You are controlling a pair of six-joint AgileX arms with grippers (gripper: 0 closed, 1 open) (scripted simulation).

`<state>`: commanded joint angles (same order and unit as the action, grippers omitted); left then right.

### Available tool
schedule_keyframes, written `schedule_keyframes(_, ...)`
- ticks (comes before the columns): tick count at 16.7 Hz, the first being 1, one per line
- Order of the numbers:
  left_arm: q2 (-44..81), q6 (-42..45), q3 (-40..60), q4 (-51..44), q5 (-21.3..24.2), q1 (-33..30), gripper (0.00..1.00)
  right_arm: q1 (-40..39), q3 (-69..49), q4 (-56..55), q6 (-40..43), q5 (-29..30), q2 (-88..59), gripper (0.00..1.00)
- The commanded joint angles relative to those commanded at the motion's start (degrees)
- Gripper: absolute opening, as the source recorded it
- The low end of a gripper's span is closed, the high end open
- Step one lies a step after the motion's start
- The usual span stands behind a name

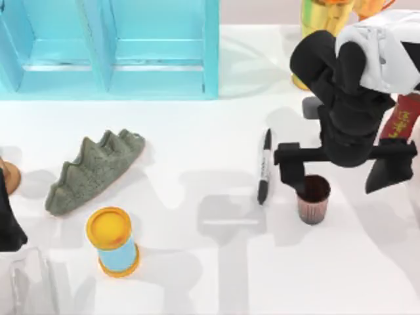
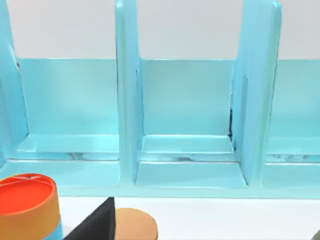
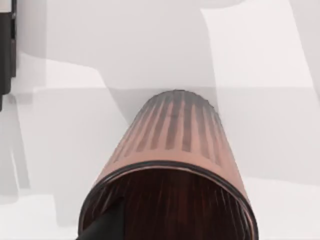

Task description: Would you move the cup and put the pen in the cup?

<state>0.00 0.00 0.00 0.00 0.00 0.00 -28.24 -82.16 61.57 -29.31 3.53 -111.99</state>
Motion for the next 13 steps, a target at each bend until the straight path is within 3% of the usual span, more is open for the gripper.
schedule_keyframes(4, 0.00, 0.00, 0.00, 0.00, 0.00, 0.00, 1.00, -0.03, -4.16, 4.14, -0.11, -0.04, -0.59, 1.00)
schedule_keyframes(13, 0.00, 0.00, 0.00, 0.00, 0.00, 0.00, 1.00, 0.22, -32.55, 31.76, 0.21, 0.02, -1.04, 1.00)
